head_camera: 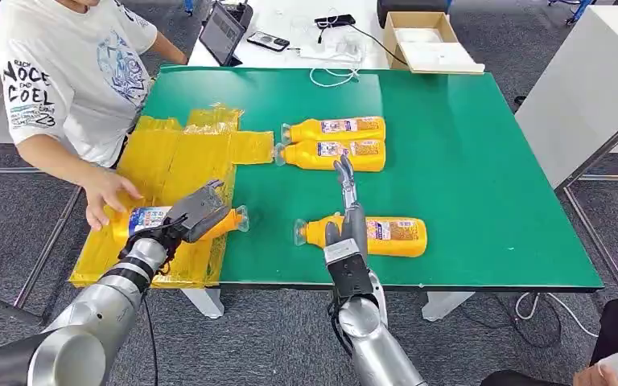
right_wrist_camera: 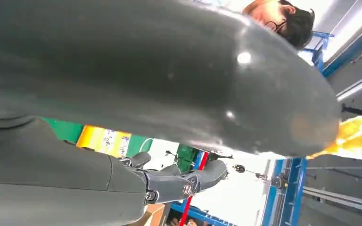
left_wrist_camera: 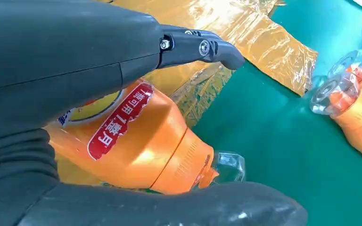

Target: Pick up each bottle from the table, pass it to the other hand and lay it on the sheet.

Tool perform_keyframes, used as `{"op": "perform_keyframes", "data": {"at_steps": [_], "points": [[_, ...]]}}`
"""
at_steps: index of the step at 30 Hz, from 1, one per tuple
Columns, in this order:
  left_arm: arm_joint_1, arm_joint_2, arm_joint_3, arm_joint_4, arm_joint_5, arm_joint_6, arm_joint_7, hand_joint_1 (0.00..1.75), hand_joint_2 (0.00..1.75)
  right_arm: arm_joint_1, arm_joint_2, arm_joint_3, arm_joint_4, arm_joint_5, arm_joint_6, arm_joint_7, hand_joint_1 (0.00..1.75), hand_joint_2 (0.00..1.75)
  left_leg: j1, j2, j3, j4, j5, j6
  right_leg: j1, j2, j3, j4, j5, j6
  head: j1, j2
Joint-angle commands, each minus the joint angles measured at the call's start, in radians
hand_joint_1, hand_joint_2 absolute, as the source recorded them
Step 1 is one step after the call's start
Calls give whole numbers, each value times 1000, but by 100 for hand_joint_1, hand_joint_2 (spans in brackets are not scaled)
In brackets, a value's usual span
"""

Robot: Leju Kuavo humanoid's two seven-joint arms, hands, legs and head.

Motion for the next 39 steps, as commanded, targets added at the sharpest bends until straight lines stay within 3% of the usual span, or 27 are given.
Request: {"op": "perform_keyframes", "data": {"at_steps": [1, 4, 6, 7, 8, 9, 10, 13, 16, 17, 18, 20, 39], "points": [[16, -7, 39, 62, 0, -12, 9, 0, 0, -41, -8, -25, 67, -4, -1, 2, 0, 0, -1, 2, 4, -2, -1, 1, 0, 1, 3, -1, 0, -2, 0, 0], [17, -10, 47, 57, 10, -5, 3, 0, 0, -38, -7, -25, 65, -3, -1, 2, 0, 0, -1, 2, 3, -1, -1, 1, 0, 1, 2, -1, 0, -1, 0, 0], [25, -36, 72, 25, 88, 147, -63, 0, 0, -26, -5, -28, 59, 14, 1, 2, 0, 0, -1, 1, 2, -1, -1, 1, 0, 1, 2, -1, 0, -1, 0, 0], [32, -63, 93, -9, 161, 348, -141, 0, 0, -22, -16, -7, 66, 51, 7, 28, 0, 0, -1, 1, 3, -2, -1, 1, 0, -1, 3, -2, -1, -2, 0, 0], [36, -77, 106, -31, 212, 454, -189, 0, 0, -33, -34, 25, 92, 99, 27, 63, 0, 0, -1, 0, 2, -1, 0, 1, 0, -1, 3, -1, -1, -1, 0, 0], [44, -88, 115, -61, 249, 563, -239, 0, 175, -49, -53, 59, 130, 158, 46, 109, 0, 175, -1, 0, 3, -1, -1, 1, 0, -2, 3, -2, -1, -2, 0, 0], [80, -96, 58, -156, 338, 636, -242, 0, 175, -85, -69, 87, 205, 222, 68, 169, 0, 175, 0, 0, 1, -1, 0, 1, 0, -1, 1, -1, 0, -1, 0, 0], [209, -52, -187, -431, 609, 770, -242, 0, 175, -172, -101, 60, 331, 273, 83, 215, 0, 175, 0, 5, -1, -1, -1, 1, 0, 2, -2, -2, 1, -1, 0, 0], [302, -82, -186, -642, 618, 770, -242, 0, 175, -261, -177, 58, 424, 359, 133, 334, 0, 175, 0, 6, 0, -1, -2, 2, 0, 4, -2, -2, 1, -1, 0, 0], [342, -80, -225, -727, 632, 770, -242, 0, 175, -305, -220, 105, 485, 445, 176, 452, 0, 175, 0, 4, -3, -1, -1, 1, 0, 2, -4, -1, 1, -1, 0, 0], [377, -91, -228, -770, 622, 770, -242, 0, 175, -323, -249, 96, 497, 443, 199, 453, 0, 175, 0, 4, -3, 0, -1, 2, 0, 2, -3, -2, 1, 0, -1, 0], [414, -89, -283, -808, 662, 770, -242, 0, 175, -339, -288, 87, 552, 448, 272, 471, 0, 175, -1, 0, -5, 0, 0, 2, -1, -2, -3, -2, 0, 0, 0, 0], [399, -88, -319, -750, 680, 770, -242, 0, 175, -284, -314, 79, 520, 454, 310, 470, 0, 175, -1, 1, -9, 0, -1, 2, 0, -1, -8, -1, 0, 0, 0, 0]]}}
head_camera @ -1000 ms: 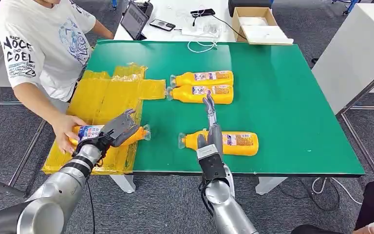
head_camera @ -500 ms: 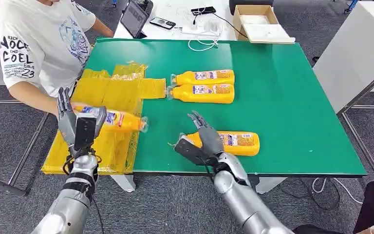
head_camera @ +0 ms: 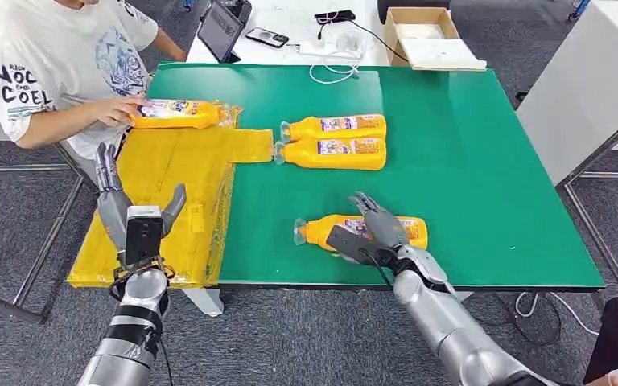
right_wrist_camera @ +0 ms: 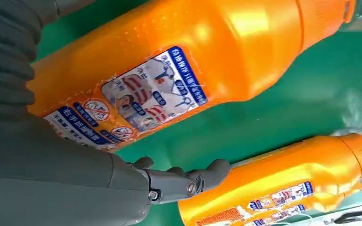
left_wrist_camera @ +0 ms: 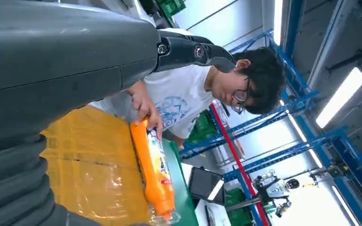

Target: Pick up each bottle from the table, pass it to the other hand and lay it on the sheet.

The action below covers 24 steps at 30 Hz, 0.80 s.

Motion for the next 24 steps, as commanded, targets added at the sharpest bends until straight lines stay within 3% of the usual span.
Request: {"op": "perform_keyframes", "data": {"at_steps": [1, 15, 18, 24], "points": [[-16, 2, -39, 29, 8, -2, 5, 0, 175, -8, -29, 32, 65, 2, 43, 11, 0, 175, 0, 0, 4, 0, -1, 1, 0, -2, 5, -1, -2, -2, 0, 0], [-21, 5, -54, 58, 25, -2, 5, 0, 175, -16, -63, 31, 53, 0, 76, 26, 0, 175, 0, -1, 3, -1, 0, 1, 0, -1, 4, -1, -1, -1, 0, 0], [-24, 9, -71, 78, 40, -2, 5, 0, 175, -26, -94, 36, 57, 0, 118, 53, 0, 175, -1, 0, 11, -1, -4, 3, 0, -2, 12, -2, -4, -4, 0, 0], [-18, 11, -81, 98, 48, -2, 5, 0, 175, -49, -187, 37, 32, -5, 189, 88, 0, 175, -1, -3, 8, -1, -1, 2, 0, -5, 10, -2, -2, -2, 0, 0]]}}
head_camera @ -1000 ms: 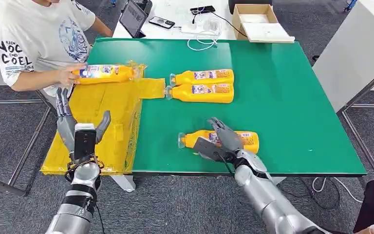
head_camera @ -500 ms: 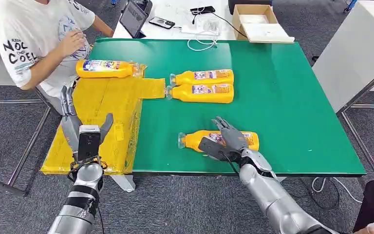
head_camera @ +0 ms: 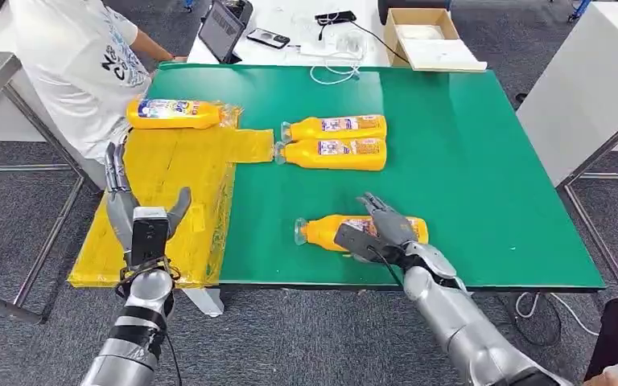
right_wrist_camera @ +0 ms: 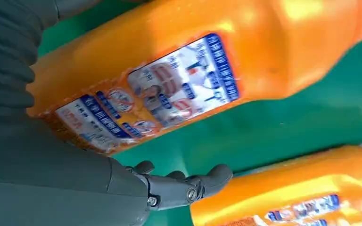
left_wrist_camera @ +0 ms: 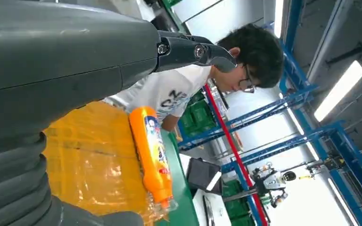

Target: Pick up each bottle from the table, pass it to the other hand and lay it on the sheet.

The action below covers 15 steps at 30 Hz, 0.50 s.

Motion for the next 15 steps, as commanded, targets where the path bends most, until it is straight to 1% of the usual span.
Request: {"op": "perform_keyframes", "data": {"at_steps": [1, 3, 8, 12, 13, 14, 15], "points": [[-19, 12, -44, 89, 19, -1, 5, 0, 175, -27, -133, 30, 26, -13, 88, 46, 0, 175, -1, -2, 8, -2, -2, 2, 0, -5, 9, -2, -3, -3, 0, 0], [-21, 13, -49, 97, 25, -1, 5, 0, 175, -28, -144, 31, 19, -12, 95, 52, 0, 175, -1, -4, 4, -1, 0, 1, 0, -5, 6, -1, -2, -1, 0, 0], [-37, 12, -77, 131, 46, -1, 5, 0, 175, -14, -143, 62, 39, -16, 144, 76, 0, 175, -1, -2, 5, -1, -1, 1, -1, -3, 6, -2, -1, -2, 0, 0], [-38, 11, -81, 134, 46, -1, 5, 0, 175, -12, -143, 67, 47, -18, 148, 75, 0, 175, -1, -2, 8, -2, -2, 1, 0, -3, 9, -2, -2, -3, 0, 0], [-38, 11, -81, 134, 46, -1, 5, 0, 175, -12, -143, 67, 47, -18, 148, 75, 0, 175, -1, -1, 6, -1, -1, 1, -1, -2, 7, -1, -1, -2, 0, 0], [-38, 11, -81, 134, 46, -1, 5, 0, 175, -12, -143, 67, 47, -18, 148, 75, 0, 175, -1, 0, 7, -1, -1, 1, 0, -2, 8, -2, -1, -2, 0, 0], [-38, 11, -81, 134, 46, -1, 5, 0, 175, -12, -143, 67, 47, -18, 148, 75, 0, 175, -1, 0, 4, -1, -1, 1, -1, -1, 5, -1, 0, -1, 0, 0]]}}
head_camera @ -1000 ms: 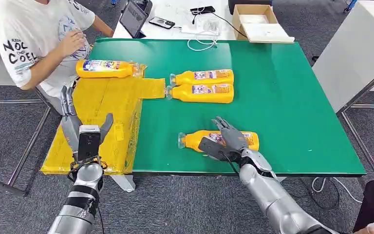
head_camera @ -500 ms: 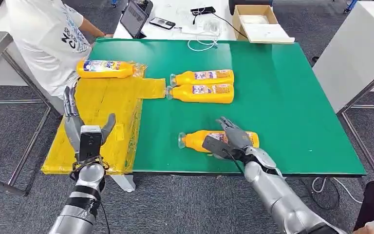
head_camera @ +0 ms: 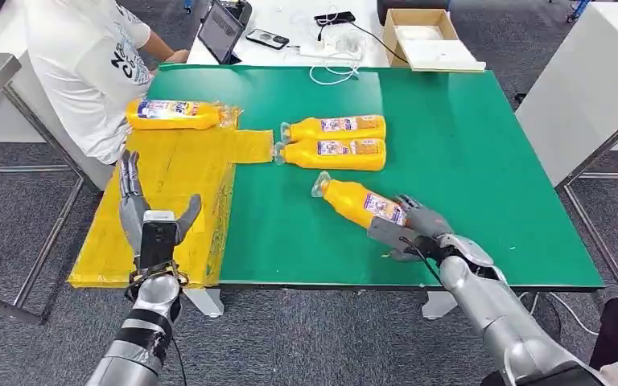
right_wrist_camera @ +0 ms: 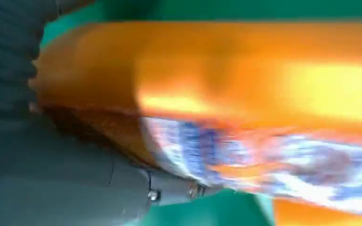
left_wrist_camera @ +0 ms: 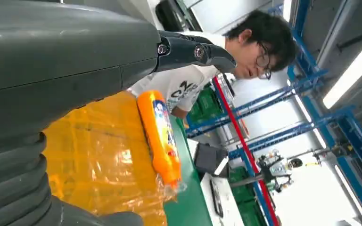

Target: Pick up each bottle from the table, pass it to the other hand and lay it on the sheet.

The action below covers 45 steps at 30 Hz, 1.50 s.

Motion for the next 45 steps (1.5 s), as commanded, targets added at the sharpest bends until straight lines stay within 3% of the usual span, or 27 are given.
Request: {"op": "perform_keyframes", "data": {"at_steps": [1, 7, 8, 9, 11, 12, 14, 23, 28, 36, 45], "points": [[-39, 10, -38, 84, 7, -1, 5, 0, 175, 14, -13, 49, 60, -4, 15, 4, 0, 175, 0, 0, 4, -1, -1, 1, 1, -2, 4, -1, -1, -2, 0, 0], [-42, 12, -41, 89, 11, -1, 5, 0, 175, 9, -14, 55, 66, -4, 25, 4, 0, 175, 1, 1, 4, -1, -2, 1, 1, -1, 4, -1, -1, -2, 0, 0], [-43, 12, -43, 90, 17, -1, 5, 0, 175, 7, -11, 61, 74, -6, 28, 4, 14, 175, 0, 1, 3, -1, -1, 1, 1, -1, 3, -1, -1, -2, 0, 0], [-46, 12, -49, 94, 24, -1, 5, 0, 175, 7, -4, 67, 85, -8, 33, 3, 45, 175, 0, 1, 5, -1, -2, 1, 1, -1, 4, -1, -1, -3, 0, 0], [-49, 12, -58, 98, 31, -1, 5, 0, 175, 9, 21, 67, 113, -23, 21, -10, 136, 175, 0, 1, 4, -1, -1, 1, 1, -1, 4, -1, -1, -2, 0, 0], [-50, 9, -59, 99, 26, -1, 5, 0, 175, 17, 36, 63, 122, -29, -4, -19, 143, 175, 1, 2, 6, -1, -2, 1, 2, -1, 5, -2, -1, -3, 0, 0], [-48, 3, -61, 94, 28, -1, 5, 0, 175, 24, 59, 56, 139, -32, -49, -22, 173, 175, 1, 2, 5, -1, -1, 0, 2, 0, 4, -2, -1, -3, 0, 0], [-31, -15, -53, 64, 30, -1, 5, 0, 175, 111, 102, -34, 21, -43, -251, -79, 175, 175, 1, 3, 7, -2, -2, 0, 2, 0, 5, -1, -2, -3, 0, 0], [-19, -13, -103, 51, 92, -16, 5, 0, 175, 206, 165, -152, -174, -68, -412, -195, 175, 175, 1, 4, 2, -1, -2, 0, 2, 2, 1, -1, -1, -2, 0, 0], [-5, -71, -73, 139, 201, -220, 5, 0, 175, 366, 300, -365, -534, -144, -589, -346, 175, 175, 0, 1, 1, 0, -4, 0, 2, 1, 1, 1, -4, -3, 0, 0], [7, -93, -1, 169, 248, -286, 8, 0, 175, 422, 361, -446, -662, -213, -718, -470, 175, 175, 0, 1, -4, 0, -3, 0, 1, 2, -4, 0, -2, -2, 0, 0]]}}
